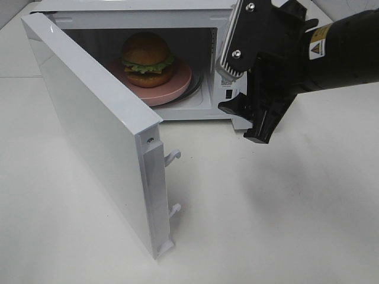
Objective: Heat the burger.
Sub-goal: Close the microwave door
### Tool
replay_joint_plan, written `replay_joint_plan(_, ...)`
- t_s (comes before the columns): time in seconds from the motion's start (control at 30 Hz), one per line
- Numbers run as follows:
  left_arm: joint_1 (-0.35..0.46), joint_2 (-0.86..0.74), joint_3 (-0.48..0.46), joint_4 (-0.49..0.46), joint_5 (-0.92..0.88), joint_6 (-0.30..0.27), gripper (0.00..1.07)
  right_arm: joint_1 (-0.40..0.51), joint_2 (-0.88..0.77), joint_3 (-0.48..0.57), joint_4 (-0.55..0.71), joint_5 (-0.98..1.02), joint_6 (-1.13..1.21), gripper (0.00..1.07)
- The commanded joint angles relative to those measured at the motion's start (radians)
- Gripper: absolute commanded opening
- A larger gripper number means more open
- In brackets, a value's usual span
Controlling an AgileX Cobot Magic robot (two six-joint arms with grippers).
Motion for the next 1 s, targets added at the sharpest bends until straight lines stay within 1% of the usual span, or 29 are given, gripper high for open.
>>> replay_joint_plan(0.03,0.005,-0.027,0.003,-0.003,-0.005,0.0,0.9,-0.005,-0.043,0.011,0.0,0.05,0.087,0.74)
replay_joint_plan(0.1,0.005,-0.027,0.003,-0.003,-0.005,0.0,0.9,-0.005,-0.076,0.012,0.0,0.126,0.172,0.74)
replay_joint_plan(0.13,0.005,-0.027,0.003,-0.003,-0.005,0.0,0.9,-0.005,-0.076,0.012,0.0,0.126,0.172,0.74)
replay_joint_plan(0.17,0.005,-0.027,0.003,-0.003,-0.005,0.0,0.9,-0.005,-0.102,0.012,0.0,0.191,0.256,0.74)
replay_joint_plan(0.2,0.005,-0.027,0.003,-0.003,-0.005,0.0,0.9,-0.005,-0.102,0.012,0.0,0.191,0.256,0.74)
replay_joint_plan(0.23,0.005,-0.027,0.003,-0.003,-0.005,0.0,0.9,-0.005,-0.125,0.012,0.0,0.253,0.352,0.74)
replay_joint_plan(0.3,0.005,-0.027,0.003,-0.003,-0.005,0.0,0.9,-0.005,-0.137,0.012,0.0,0.281,0.388,0.74)
replay_joint_plan(0.33,0.005,-0.027,0.003,-0.003,-0.005,0.0,0.9,-0.005,-0.161,0.012,0.0,0.351,0.469,0.74)
replay_joint_plan(0.37,0.005,-0.027,0.003,-0.003,-0.005,0.0,0.9,-0.005,-0.161,0.012,0.0,0.351,0.469,0.74)
replay_joint_plan(0.4,0.005,-0.027,0.003,-0.003,-0.005,0.0,0.9,-0.005,-0.184,0.012,0.001,0.42,0.543,0.74)
replay_joint_plan(0.47,0.005,-0.027,0.003,-0.003,-0.005,0.0,0.9,-0.005,-0.196,0.012,0.001,0.444,0.583,0.74)
replay_joint_plan(0.5,0.005,-0.027,0.003,-0.003,-0.005,0.0,0.9,-0.005,-0.23,0.012,0.001,0.493,0.652,0.74)
replay_joint_plan(0.57,0.005,-0.027,0.003,-0.003,-0.005,0.0,0.9,-0.005,-0.247,0.012,0.001,0.52,0.686,0.74)
replay_joint_plan(0.6,0.005,-0.027,0.003,-0.003,-0.005,0.0,0.9,-0.005,-0.283,0.012,0.001,0.584,0.74,0.74)
replay_joint_plan(0.63,0.005,-0.027,0.003,-0.003,-0.005,0.0,0.9,-0.005,-0.303,0.012,0.001,0.624,0.755,0.74)
replay_joint_plan(0.67,0.005,-0.027,0.003,-0.003,-0.005,0.0,0.9,-0.005,-0.303,0.012,0.001,0.624,0.755,0.74)
replay_joint_plan(0.7,0.005,-0.027,0.003,-0.003,-0.005,0.0,0.9,-0.005,-0.341,0.012,0.001,0.706,0.763,0.74)
replay_joint_plan(0.73,0.005,-0.027,0.003,-0.003,-0.005,0.0,0.9,-0.005,-0.363,0.012,0.001,0.748,0.767,0.74)
replay_joint_plan(0.77,0.005,-0.027,0.003,-0.003,-0.005,0.0,0.9,-0.005,-0.363,0.012,0.001,0.748,0.767,0.74)
replay_joint_plan(0.83,0.005,-0.027,0.003,-0.003,-0.005,0.0,0.9,-0.005,-0.426,0.012,0.001,0.851,0.774,0.74)
replay_joint_plan(0.97,0.005,-0.027,0.003,-0.003,-0.005,0.0,0.9,-0.005,-0.474,0.012,0.001,0.921,0.774,0.74)
replay_joint_plan(1.0,0.005,-0.027,0.003,-0.003,-0.005,0.0,0.9,-0.005,-0.51,0.012,0.001,0.963,0.774,0.74)
